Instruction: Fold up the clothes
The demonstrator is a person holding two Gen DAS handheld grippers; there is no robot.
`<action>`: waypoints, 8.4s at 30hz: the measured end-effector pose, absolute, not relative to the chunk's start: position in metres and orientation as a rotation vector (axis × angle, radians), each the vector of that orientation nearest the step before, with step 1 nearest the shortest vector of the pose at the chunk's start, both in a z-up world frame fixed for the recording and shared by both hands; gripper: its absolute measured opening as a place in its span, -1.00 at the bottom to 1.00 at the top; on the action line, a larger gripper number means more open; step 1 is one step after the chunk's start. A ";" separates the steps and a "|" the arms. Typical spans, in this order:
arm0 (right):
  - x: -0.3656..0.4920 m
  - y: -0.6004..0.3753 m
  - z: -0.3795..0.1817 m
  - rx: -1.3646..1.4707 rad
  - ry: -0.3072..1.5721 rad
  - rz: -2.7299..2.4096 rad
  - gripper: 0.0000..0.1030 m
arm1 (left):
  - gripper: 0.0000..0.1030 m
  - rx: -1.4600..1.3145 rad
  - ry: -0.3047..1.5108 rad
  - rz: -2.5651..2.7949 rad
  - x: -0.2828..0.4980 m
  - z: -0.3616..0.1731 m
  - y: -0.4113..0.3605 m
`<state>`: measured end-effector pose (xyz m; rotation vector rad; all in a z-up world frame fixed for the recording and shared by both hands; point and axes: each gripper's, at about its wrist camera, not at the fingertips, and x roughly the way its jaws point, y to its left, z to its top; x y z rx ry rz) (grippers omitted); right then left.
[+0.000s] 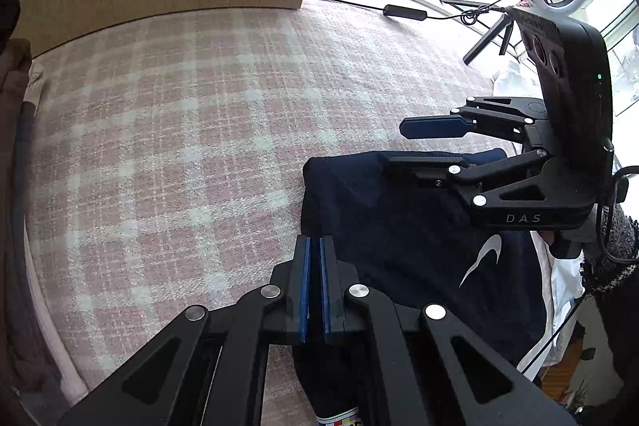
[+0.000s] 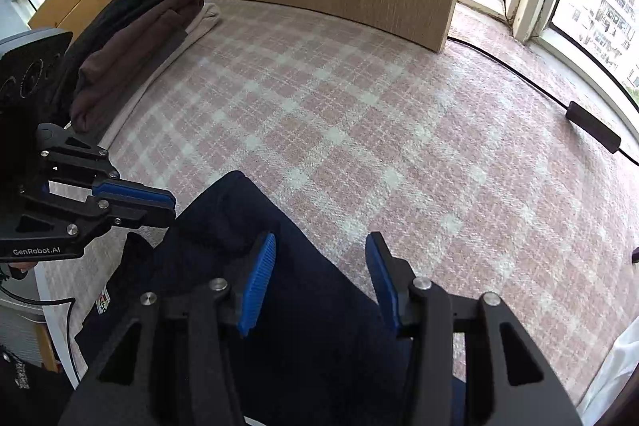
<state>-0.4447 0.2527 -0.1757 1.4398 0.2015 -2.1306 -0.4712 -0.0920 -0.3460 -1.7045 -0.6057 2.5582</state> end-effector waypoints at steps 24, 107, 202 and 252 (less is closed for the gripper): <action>-0.441 0.274 -0.160 1.398 0.120 -2.187 -0.10 | -0.85 -1.740 -0.598 2.583 -0.604 -0.384 -0.065; -0.404 0.502 -0.176 1.422 -0.165 -2.211 -0.16 | -0.36 -1.746 -0.257 2.408 -0.545 -0.264 0.151; -0.403 0.252 -0.169 1.544 -0.225 -2.297 -0.64 | -0.15 -1.529 -0.260 2.164 -0.507 -0.311 -0.065; -0.164 0.332 -0.175 1.635 -0.403 -2.434 -0.09 | -0.91 -1.689 -0.400 2.235 -0.353 -0.271 0.000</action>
